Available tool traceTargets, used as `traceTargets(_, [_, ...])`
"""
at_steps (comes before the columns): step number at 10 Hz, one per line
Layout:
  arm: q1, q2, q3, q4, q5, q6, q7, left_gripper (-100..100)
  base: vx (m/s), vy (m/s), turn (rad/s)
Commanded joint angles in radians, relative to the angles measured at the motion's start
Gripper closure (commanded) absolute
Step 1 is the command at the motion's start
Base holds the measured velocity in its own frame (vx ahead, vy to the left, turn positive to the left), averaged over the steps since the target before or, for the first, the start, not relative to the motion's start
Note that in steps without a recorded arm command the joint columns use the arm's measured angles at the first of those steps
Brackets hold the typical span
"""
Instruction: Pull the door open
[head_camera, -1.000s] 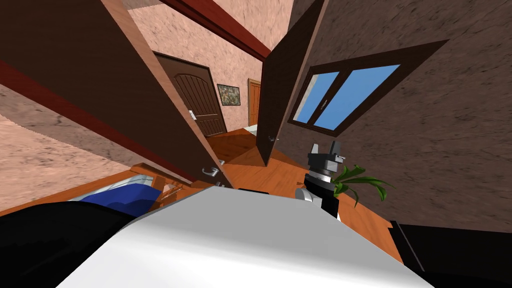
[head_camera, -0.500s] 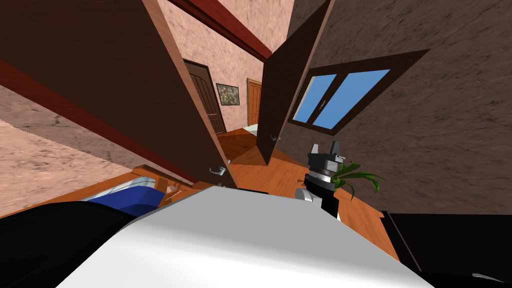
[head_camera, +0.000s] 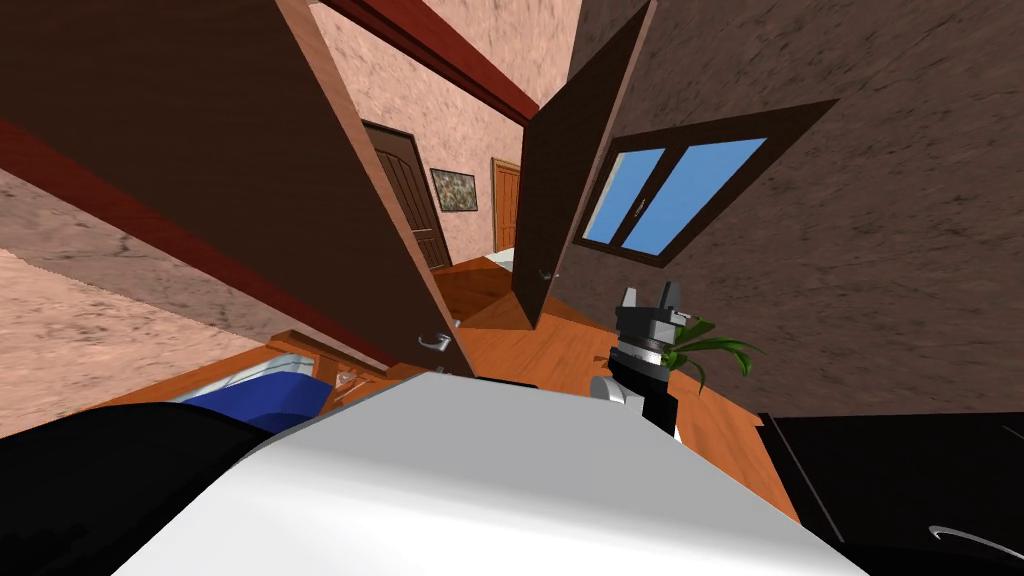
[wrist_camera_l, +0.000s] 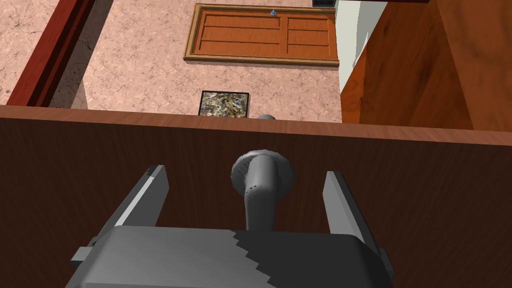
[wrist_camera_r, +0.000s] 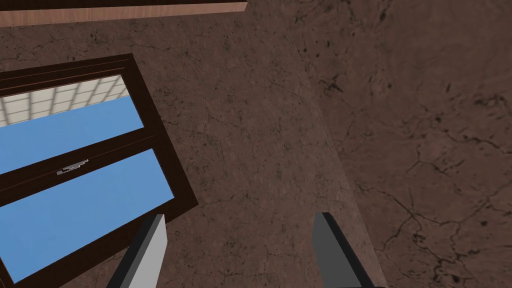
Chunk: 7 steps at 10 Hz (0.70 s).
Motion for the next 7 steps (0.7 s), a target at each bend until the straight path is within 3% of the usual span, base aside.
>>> traceTargets(1, [0.000,0.000,0.000,0.000,0.000,0.000,-0.001,-100,0.007,0.023,-0.075])
traceTargets(4, [0.000,0.000,0.000,0.000,0.000,0.000,-0.001,-100,0.004,-0.010,0.033])
traceTargets(7, [0.000,0.000,0.000,0.000,0.000,0.000,-0.001,-100,0.003,0.009,-0.031])
